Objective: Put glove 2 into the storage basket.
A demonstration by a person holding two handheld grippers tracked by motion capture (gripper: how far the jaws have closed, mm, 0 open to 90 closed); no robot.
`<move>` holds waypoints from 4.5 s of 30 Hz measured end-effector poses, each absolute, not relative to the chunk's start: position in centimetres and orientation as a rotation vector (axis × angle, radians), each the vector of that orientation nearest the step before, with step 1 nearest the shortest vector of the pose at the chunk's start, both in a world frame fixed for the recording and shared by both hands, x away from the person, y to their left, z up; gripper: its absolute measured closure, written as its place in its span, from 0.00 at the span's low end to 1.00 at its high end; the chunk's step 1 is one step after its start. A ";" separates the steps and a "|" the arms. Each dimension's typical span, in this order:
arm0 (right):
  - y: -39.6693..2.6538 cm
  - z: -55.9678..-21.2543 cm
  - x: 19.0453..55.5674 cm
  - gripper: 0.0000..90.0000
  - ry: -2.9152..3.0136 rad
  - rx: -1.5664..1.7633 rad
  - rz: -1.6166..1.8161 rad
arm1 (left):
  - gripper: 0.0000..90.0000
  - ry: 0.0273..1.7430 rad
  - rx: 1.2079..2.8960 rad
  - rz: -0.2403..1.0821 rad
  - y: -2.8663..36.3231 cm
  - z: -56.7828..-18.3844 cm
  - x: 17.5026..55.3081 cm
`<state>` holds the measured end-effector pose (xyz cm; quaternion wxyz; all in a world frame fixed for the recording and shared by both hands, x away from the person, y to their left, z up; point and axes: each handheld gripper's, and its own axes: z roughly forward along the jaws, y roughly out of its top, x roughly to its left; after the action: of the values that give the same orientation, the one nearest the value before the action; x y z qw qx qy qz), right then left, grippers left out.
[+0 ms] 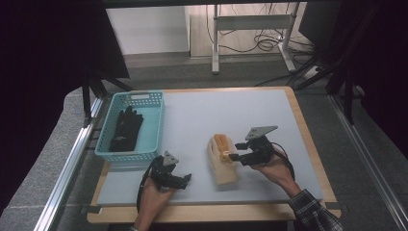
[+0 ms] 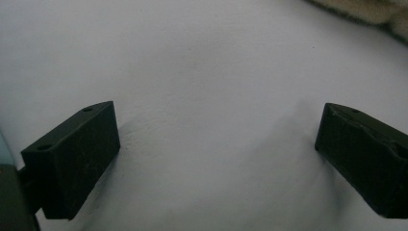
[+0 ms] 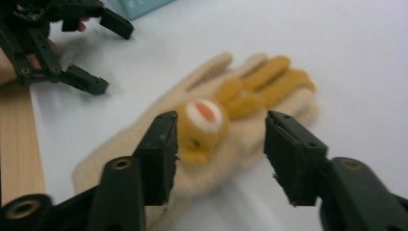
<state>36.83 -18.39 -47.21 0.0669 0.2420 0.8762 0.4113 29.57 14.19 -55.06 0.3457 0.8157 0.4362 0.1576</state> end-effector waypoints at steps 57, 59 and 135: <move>-14.7 -53.4 30.4 0.98 2.665 0.745 1.175 | 0.06 1.130 2.116 0.401 15.1 -55.0 28.9; -14.3 -53.4 30.5 0.98 2.663 0.738 1.170 | 0.06 1.129 2.118 0.399 15.3 -55.0 28.8; -26.7 -52.8 33.9 0.14 2.353 1.082 0.940 | 0.05 1.140 2.106 0.400 15.9 -55.2 28.4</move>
<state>33.90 -26.69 -52.80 0.1918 0.3855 0.8382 0.3348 28.44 15.94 -55.15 0.3495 0.8128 0.4398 0.1544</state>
